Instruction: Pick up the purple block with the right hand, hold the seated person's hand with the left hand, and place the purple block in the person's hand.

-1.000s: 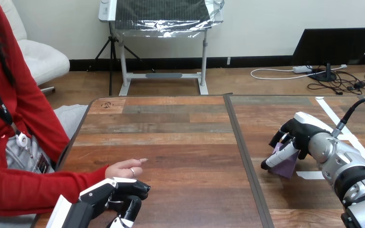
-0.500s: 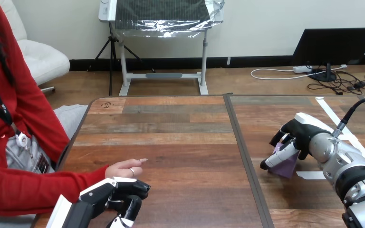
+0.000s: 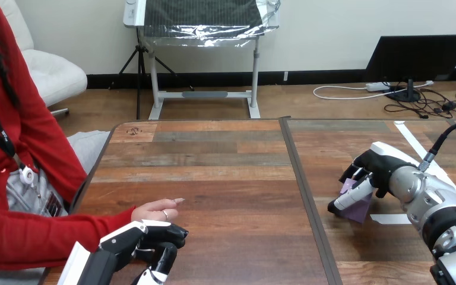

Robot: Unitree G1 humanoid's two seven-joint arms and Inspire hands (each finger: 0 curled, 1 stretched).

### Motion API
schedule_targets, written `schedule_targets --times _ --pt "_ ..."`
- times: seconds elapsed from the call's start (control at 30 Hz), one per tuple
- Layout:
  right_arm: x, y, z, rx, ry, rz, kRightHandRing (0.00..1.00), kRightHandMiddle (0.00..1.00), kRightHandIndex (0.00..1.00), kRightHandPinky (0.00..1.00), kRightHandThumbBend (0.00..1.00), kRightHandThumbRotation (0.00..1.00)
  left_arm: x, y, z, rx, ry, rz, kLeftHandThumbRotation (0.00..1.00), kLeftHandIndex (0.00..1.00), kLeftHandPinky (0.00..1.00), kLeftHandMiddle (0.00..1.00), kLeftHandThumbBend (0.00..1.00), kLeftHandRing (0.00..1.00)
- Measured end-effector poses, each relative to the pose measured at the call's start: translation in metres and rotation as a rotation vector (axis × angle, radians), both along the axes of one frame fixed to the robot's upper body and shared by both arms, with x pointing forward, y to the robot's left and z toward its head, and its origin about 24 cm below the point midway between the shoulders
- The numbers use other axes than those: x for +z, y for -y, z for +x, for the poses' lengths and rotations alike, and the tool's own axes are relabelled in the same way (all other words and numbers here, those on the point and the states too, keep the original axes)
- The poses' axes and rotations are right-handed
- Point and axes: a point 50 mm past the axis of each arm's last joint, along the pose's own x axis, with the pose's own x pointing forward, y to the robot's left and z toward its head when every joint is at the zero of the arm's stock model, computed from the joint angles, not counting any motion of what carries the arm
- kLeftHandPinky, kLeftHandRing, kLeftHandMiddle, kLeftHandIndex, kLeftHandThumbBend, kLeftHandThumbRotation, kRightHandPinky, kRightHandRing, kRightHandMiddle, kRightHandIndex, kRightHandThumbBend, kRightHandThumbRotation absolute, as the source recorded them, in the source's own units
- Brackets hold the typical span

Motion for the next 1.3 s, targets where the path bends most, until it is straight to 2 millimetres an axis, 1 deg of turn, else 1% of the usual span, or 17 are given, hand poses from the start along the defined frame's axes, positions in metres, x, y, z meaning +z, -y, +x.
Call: schedule_targets --times 0.27,0.63,1.07,1.3 --pt "0.001 0.002 0.000 -0.003 -0.001 -0.004 0.74 0.75 0.70 0.67 0.93 0.15 0.000 0.000 0.001 -0.003 0.003 -0.002 0.74 0.61 0.55 0.63 0.37 0.62" --pt "0.004 0.003 0.001 0.006 -0.009 -0.011 0.75 0.76 0.70 0.68 0.94 0.15 0.000 0.001 0.001 -0.010 -0.001 -0.003 0.71 0.61 0.55 0.63 0.43 0.62" --pt "0.014 0.000 0.008 0.026 0.005 -0.023 0.74 0.75 0.70 0.67 0.95 0.13 0.000 0.000 0.002 -0.021 0.000 -0.010 0.66 0.61 0.54 0.64 0.46 0.62" --pt "0.018 -0.002 0.011 0.038 0.008 -0.035 0.72 0.74 0.70 0.65 0.94 0.10 0.000 0.000 0.003 -0.026 -0.001 -0.025 0.64 0.61 0.53 0.64 0.51 0.62"
